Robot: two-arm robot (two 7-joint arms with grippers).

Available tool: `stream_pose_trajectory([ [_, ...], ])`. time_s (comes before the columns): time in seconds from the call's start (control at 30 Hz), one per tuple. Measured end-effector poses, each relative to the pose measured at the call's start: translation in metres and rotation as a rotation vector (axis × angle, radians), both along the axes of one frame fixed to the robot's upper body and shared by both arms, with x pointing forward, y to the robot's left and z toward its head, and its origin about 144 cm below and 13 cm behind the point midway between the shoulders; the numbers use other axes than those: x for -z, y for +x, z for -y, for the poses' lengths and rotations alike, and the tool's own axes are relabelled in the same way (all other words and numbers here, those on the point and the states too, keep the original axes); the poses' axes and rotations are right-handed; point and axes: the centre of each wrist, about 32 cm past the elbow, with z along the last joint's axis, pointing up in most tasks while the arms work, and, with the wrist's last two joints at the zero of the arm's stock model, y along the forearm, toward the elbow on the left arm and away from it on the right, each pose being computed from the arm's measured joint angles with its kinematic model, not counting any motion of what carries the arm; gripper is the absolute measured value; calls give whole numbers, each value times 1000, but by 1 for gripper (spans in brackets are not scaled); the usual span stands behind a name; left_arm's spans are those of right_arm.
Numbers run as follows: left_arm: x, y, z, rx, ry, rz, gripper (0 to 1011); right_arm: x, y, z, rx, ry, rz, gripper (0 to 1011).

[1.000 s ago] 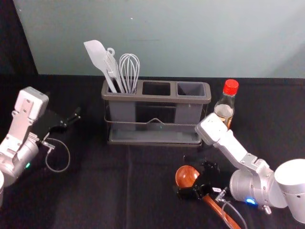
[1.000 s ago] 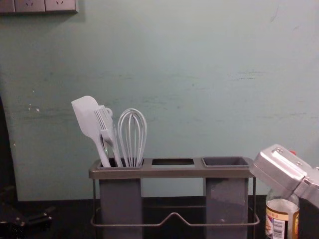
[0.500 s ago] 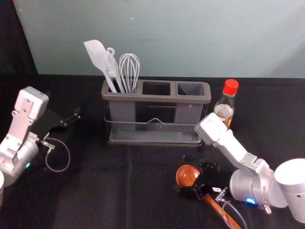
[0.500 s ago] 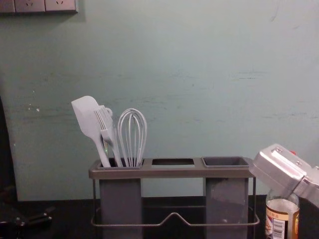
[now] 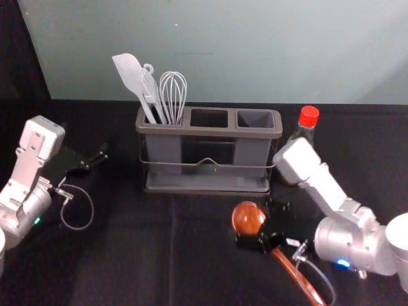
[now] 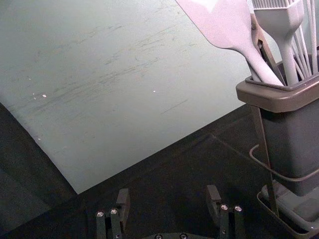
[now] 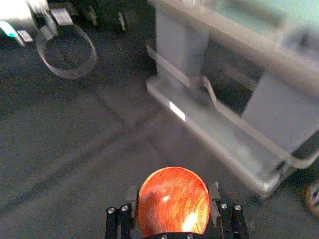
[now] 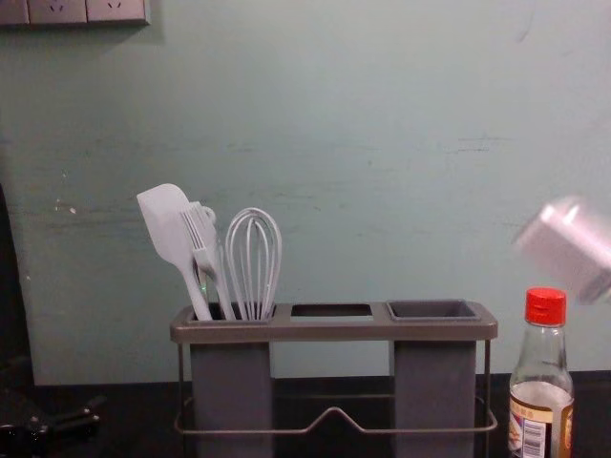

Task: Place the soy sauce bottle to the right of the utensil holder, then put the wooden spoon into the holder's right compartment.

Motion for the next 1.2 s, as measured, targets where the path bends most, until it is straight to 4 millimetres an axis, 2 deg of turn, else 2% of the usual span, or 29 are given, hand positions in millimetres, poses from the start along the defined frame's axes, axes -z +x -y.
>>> stream_pose_trajectory([
  [0.33, 0, 0, 0, 0, 0, 0, 1005, -31, -18, 20, -27, 268, 265, 842],
  [0.63, 0, 0, 0, 0, 0, 0, 1005, -40, -14, 18, 34, 419, 490, 841],
  [0.93, 0, 0, 0, 0, 0, 0, 1005, -42, 17, 3, 91, 497, 646, 841],
  [1.17, 0, 0, 0, 0, 0, 0, 1005, -48, 51, -9, 107, 514, 703, 841],
  [1.2, 0, 0, 0, 0, 0, 0, 1005, -50, 63, -14, 108, 514, 711, 841],
])
